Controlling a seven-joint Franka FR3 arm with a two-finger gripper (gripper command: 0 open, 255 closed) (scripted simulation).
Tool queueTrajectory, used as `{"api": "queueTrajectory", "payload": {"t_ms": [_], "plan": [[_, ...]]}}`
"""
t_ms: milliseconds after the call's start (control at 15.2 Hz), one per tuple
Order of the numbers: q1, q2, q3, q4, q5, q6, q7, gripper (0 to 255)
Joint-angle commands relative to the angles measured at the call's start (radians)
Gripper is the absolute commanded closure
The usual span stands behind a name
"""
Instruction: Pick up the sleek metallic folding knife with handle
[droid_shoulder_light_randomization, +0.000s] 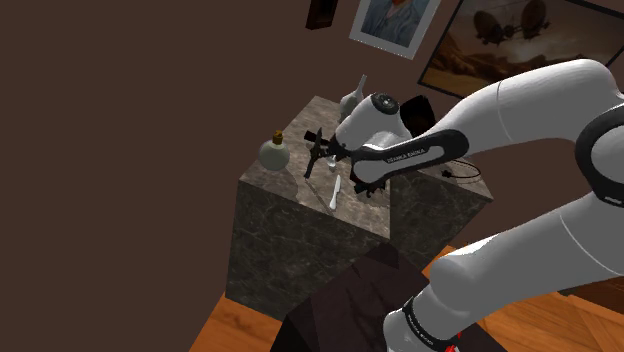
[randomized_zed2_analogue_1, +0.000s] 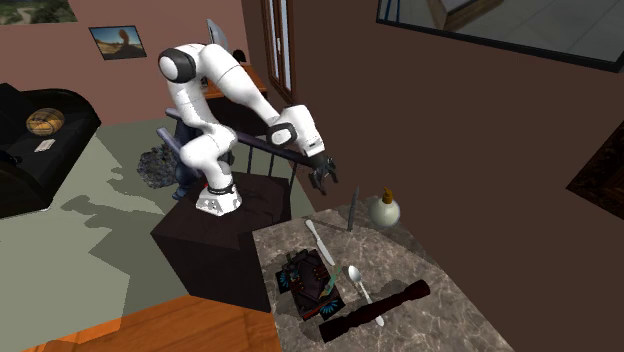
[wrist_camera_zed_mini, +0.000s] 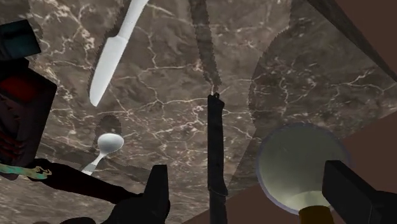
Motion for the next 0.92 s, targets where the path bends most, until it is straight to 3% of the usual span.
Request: {"api": "queueTrajectory", "payload": {"t_ms": [0, 132, 198, 330, 396, 858], "plan": [[-0.145, 0.079, 0.101, 0.051, -0.207, 0.085, 0.205, 0], [-0.306, 0.156, 0.218, 0.133, -0.506, 0.116, 0.49, 0], [-0.361, 0.197, 0.257, 0.184, -0.668, 0.111, 0.645, 0], [-0.386, 0.278, 0.27, 0.283, -0.943, 0.078, 0.912, 0], [-0.374, 0.307, 0.258, 0.32, -1.031, 0.061, 0.999, 0], [-0.349, 0.395, 0.241, 0.35, -1.267, 0.029, 1.214, 0]]}}
